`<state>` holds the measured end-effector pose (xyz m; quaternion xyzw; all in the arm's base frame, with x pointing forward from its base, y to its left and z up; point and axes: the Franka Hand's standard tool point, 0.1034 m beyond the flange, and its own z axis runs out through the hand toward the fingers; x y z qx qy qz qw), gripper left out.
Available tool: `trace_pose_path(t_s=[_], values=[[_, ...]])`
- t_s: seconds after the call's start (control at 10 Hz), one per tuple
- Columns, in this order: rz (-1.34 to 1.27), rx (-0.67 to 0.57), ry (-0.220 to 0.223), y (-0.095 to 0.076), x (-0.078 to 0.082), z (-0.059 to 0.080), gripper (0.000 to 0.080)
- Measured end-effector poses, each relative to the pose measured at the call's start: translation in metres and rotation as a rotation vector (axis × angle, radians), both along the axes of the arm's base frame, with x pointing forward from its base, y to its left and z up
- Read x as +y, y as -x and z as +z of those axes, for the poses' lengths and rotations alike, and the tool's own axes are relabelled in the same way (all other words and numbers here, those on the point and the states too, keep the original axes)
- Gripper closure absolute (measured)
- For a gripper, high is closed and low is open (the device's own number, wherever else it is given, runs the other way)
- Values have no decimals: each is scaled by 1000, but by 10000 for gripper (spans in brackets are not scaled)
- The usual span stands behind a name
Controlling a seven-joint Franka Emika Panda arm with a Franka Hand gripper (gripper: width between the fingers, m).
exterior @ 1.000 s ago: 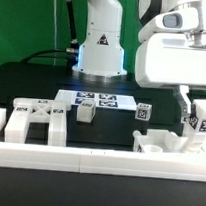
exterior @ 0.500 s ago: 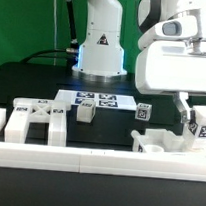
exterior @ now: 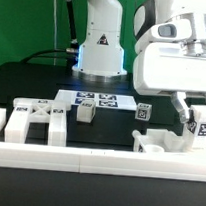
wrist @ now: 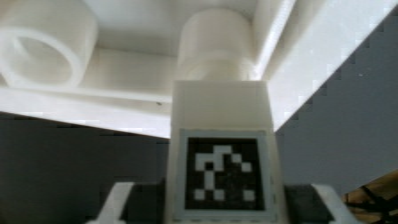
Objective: Assemble chair
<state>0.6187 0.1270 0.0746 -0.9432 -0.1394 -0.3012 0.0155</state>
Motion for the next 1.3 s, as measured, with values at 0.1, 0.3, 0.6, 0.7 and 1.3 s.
trace_pose_path(t_s=[0.1, 0.3, 0.6, 0.7, 1.3], values=[[5, 9, 5, 1, 0, -2, 507], [10, 10, 9, 1, 0, -2, 212], [21, 9, 17, 1, -1, -2, 153], [27, 16, 25, 1, -3, 1, 153], [52, 58, 48, -2, -3, 22, 150]])
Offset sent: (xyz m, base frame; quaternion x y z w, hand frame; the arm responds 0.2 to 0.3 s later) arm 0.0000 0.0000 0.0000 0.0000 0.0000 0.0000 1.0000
